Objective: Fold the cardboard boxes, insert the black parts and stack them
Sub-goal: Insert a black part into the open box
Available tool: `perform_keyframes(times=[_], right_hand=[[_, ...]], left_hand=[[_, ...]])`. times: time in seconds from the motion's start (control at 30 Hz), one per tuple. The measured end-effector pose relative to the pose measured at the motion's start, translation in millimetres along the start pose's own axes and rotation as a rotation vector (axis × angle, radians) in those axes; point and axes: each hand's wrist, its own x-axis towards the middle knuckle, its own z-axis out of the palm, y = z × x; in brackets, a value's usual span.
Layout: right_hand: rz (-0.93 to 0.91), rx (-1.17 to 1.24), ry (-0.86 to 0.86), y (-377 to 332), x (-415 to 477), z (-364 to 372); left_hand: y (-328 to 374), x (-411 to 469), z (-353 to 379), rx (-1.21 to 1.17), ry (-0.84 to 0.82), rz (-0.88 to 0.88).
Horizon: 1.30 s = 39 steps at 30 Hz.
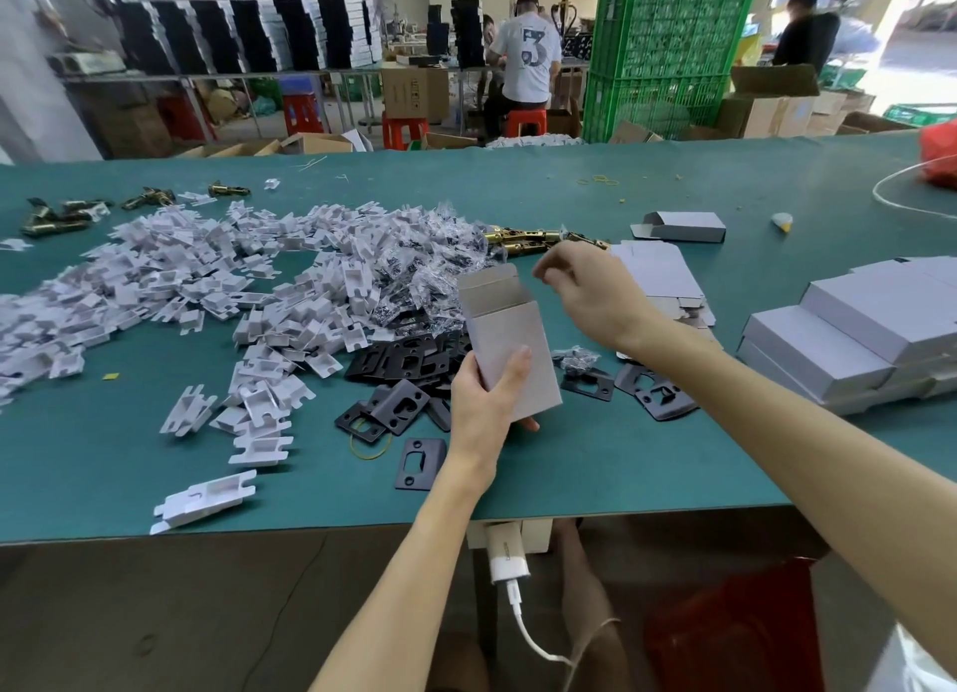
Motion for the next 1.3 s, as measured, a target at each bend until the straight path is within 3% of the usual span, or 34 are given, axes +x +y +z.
perform_keyframes(times=[0.17, 0.23, 0.37, 0.67, 0.8, 1.0, 1.1, 1.3], right_hand=[[0.170, -0.188, -0.321, 45, -19, 25], [0.165, -0.288, -0.355, 54, -27, 34], [0.180, -0.305, -0.269, 62, -29, 39], [0.224, 0.297, 0.205, 31, -4, 2], [0.188, 0.252, 0.152, 25, 0, 5], [0.193, -0.082, -0.162, 49, -13, 34], [0.150, -0.059, -0.097, 51, -15, 29], [0.065, 0.233, 0.184, 22, 1, -7]], left_hand=[[0, 2, 2, 0.001, 0.042, 0.000], [-1, 2, 2, 0.010, 0.039, 0.006], [-3, 1, 2, 0.024, 0.023, 0.016], [-4, 2, 1, 0.059, -0.022, 0.037], [-3, 2, 1, 0.040, -0.005, 0.035], [-3, 1, 1, 0.058, 0.012, 0.039], [-4, 1, 1, 0.050, 0.010, 0.036], [-4, 2, 0, 0.043, -0.016, 0.022]])
